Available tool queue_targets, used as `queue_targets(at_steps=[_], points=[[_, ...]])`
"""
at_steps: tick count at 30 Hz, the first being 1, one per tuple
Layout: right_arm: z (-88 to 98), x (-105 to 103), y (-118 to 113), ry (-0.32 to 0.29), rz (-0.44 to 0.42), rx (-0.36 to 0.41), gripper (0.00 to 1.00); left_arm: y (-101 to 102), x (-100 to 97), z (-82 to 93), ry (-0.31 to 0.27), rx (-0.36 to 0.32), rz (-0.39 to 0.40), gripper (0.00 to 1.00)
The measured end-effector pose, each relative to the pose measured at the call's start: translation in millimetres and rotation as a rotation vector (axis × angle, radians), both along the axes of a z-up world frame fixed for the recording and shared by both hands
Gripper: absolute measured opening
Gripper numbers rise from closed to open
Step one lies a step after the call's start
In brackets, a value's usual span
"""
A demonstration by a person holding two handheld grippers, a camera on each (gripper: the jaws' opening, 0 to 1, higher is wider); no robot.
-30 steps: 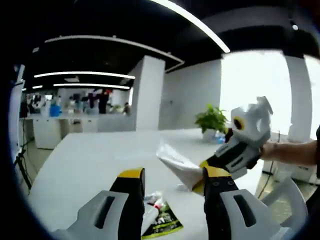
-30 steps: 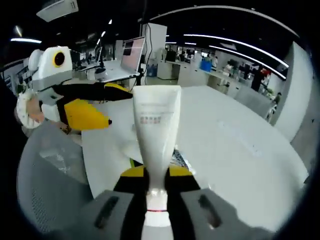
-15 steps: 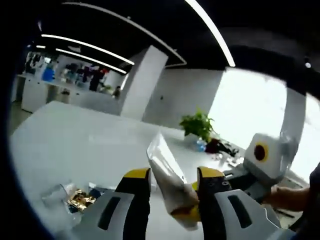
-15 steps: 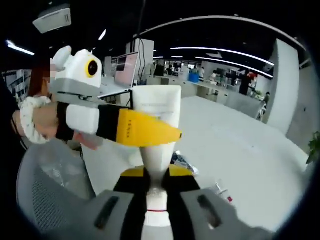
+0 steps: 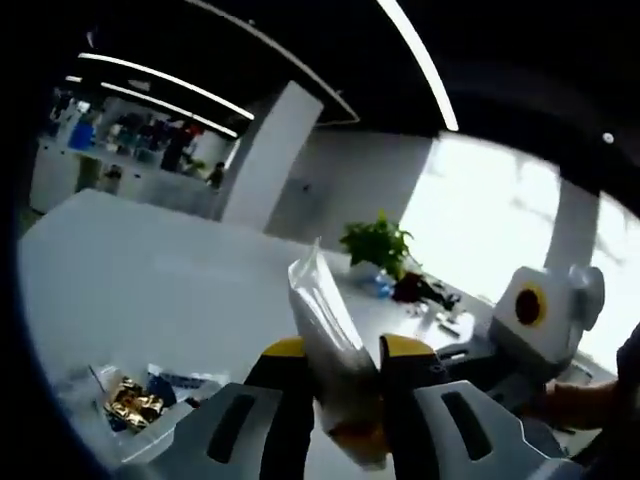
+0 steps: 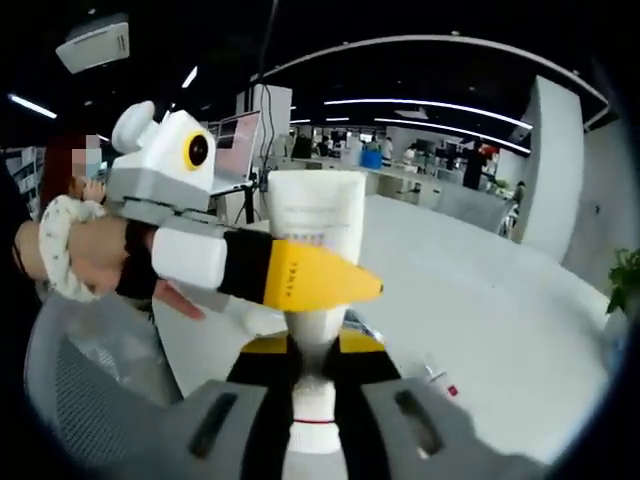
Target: Arrange the skincare products in the storage area until every visible bottle or jar stands upright without overlapping.
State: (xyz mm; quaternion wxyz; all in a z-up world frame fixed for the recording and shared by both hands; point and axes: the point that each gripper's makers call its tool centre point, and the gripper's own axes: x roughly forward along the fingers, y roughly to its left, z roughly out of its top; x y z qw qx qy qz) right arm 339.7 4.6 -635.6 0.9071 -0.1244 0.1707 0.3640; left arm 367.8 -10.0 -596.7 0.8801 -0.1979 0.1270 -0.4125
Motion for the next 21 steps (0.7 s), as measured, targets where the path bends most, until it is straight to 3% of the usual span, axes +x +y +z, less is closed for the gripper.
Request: queue_targets(at_steps=[4, 7, 9, 12, 15, 18, 19, 21], points=[[-0.3, 7.0, -8.8, -0.025, -0.039, -0.002, 0.14, -6.0, 8.4, 0.9, 0.011, -0.042, 0.004, 0.18], [3.1, 8.3, -15.3, -0.050, -0.056, 0.012, 0.15, -11.7, 8.7, 5.3, -0.012, -0.051, 0.000, 0.15], [3.7, 7.9, -18.9, -0.076, -0.063, 0.004, 0.17, -16.1, 10.3, 5.3, 0.026, -0.071, -0.016, 0.13], [0.0, 8.3, -25.3, -0.086, -0.069, 0.001, 0.20, -25.1, 9.9, 3.1, 0.044, -0.042, -0.059, 0.10], [0.5, 10.0, -33.1, -0.095, -0.074, 0.017, 0.23, -35.1, 9.5, 5.7, 0.014, -0.006, -0.093, 0.08], [7.0, 9.6, -39.8, -0.116, -0.064, 0.031, 0.26, -39.9, 9.7, 13.5, -0.015, -0.010, -0.110, 0.08], [7.5, 9.2, -42.0, -0.111, -0.062, 0.034, 0.28, -42.3, 9.2, 16.9, -0.051, 0.004, -0.130, 0.08], [1.9, 6.0, -51.3, -0.081, -0.062, 0.016, 0.34, -43.4, 10.2, 19.3, -0.070, 0.016, -0.139, 0.07]])
